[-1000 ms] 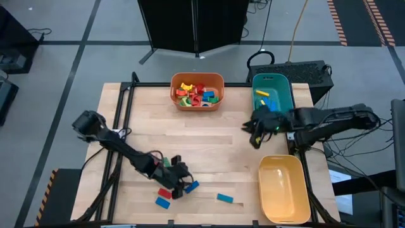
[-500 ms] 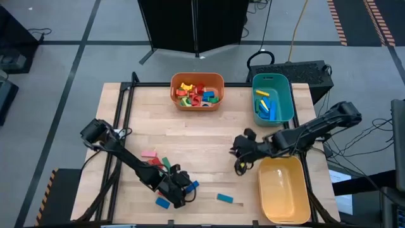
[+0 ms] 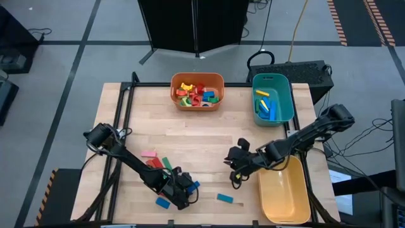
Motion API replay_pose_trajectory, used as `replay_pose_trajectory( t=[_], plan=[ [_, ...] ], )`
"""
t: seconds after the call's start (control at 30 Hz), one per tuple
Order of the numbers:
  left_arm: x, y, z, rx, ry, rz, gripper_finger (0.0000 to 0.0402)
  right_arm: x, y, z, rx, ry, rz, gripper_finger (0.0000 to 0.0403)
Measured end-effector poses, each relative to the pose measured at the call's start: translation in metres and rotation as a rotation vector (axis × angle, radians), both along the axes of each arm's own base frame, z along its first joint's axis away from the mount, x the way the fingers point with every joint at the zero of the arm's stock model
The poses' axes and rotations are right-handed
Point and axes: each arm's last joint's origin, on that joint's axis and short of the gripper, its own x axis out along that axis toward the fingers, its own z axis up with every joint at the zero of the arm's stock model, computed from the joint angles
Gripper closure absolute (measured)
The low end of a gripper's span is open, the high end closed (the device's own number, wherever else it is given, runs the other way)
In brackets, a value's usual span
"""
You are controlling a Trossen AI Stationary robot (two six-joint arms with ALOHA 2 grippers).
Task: Sort blocks by size
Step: Put the blue rectangular block into the green bin
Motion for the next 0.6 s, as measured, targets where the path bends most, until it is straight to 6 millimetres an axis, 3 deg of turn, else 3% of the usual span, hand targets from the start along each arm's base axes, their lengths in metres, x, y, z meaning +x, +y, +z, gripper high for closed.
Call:
replay_pose_trajectory(
  t=[0.17,0.43,0.6],
  plan=[
    [-0.0017,0.0013,-0.0018,0.023,0.019,-0.009,0.0212,-0.0006,0.0047,0.0001,-0.026,-0.028,-0.02,0.0358],
    [-0.0068,0.0058,-0.0048,0.112,0.068,-0.041,0.0288,-0.0008,0.0055,-0.0001,-0.044,-0.039,-0.037,0.0358],
    [-0.0074,0.0072,-0.006,0.169,0.07,-0.093,0.03,0.0013,0.0066,-0.0028,-0.042,-0.04,-0.039,0.0355]
  ],
)
